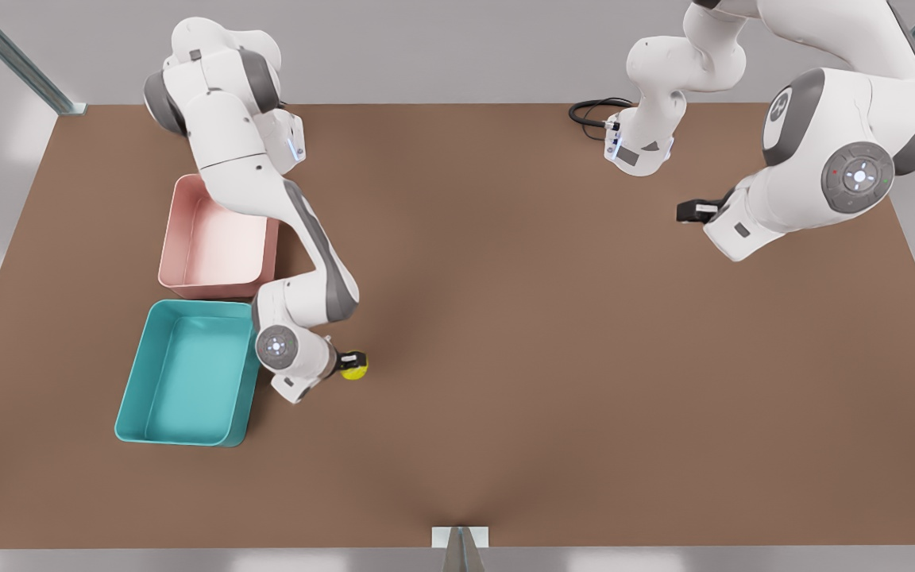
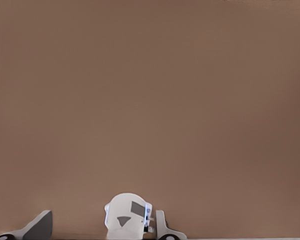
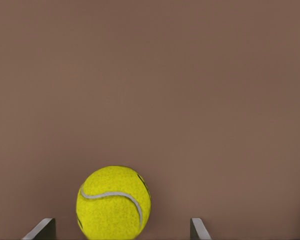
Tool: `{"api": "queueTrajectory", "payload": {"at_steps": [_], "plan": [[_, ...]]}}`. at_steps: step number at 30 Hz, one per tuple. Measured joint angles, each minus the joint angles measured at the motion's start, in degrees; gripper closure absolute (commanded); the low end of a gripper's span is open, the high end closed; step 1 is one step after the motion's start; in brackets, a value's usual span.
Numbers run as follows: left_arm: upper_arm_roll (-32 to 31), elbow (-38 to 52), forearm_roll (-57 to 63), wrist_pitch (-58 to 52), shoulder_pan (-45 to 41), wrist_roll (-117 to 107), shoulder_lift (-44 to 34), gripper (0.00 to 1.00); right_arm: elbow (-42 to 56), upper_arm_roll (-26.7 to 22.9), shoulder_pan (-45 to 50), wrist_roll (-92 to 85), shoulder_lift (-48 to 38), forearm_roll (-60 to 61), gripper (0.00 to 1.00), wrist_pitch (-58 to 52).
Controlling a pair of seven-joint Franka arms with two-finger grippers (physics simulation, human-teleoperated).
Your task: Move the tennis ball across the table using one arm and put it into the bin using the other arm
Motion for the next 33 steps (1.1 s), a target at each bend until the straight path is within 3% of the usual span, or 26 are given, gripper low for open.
{"api": "queueTrajectory", "payload": {"at_steps": [31,33], "plan": [[0.06,-0.10,-0.09,-0.47,0.00,-16.27,0.86,0.00,-8.66,-0.08,4.04,9.58,3.19,-0.49,0.00,16.98],[0.06,-0.10,-0.09,-0.46,0.01,-16.64,0.94,0.00,-8.85,-0.08,3.99,9.71,3.08,-0.49,0.05,17.17]]}}
